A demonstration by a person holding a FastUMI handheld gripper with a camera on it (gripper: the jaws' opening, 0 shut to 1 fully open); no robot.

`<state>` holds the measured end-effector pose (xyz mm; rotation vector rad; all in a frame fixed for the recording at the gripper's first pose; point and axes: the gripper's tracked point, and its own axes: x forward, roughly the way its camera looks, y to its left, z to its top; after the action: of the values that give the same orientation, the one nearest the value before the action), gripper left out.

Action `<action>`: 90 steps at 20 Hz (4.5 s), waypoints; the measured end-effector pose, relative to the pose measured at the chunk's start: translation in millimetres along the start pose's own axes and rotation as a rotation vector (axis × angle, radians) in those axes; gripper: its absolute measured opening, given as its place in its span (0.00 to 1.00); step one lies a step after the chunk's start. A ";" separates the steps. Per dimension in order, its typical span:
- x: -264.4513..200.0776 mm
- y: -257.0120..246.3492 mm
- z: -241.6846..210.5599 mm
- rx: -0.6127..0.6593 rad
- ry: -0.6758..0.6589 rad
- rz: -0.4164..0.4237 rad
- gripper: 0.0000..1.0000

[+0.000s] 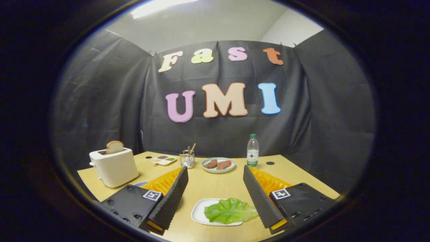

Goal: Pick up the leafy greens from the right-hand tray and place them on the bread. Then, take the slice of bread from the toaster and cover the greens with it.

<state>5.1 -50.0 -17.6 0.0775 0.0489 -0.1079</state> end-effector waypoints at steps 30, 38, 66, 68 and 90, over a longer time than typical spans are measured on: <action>50.4 -95.7 -190.4 0.396 0.543 -0.074 0.81; 54.6 -93.0 -186.8 0.381 0.513 -0.060 0.21; 54.1 128.3 -23.2 0.438 0.056 0.417 0.04; 50.9 162.9 -24.1 0.457 0.067 0.480 0.04; 77.7 214.2 -155.3 0.328 0.460 0.332 0.04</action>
<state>98.7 166.5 -160.3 0.4354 0.4761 0.2373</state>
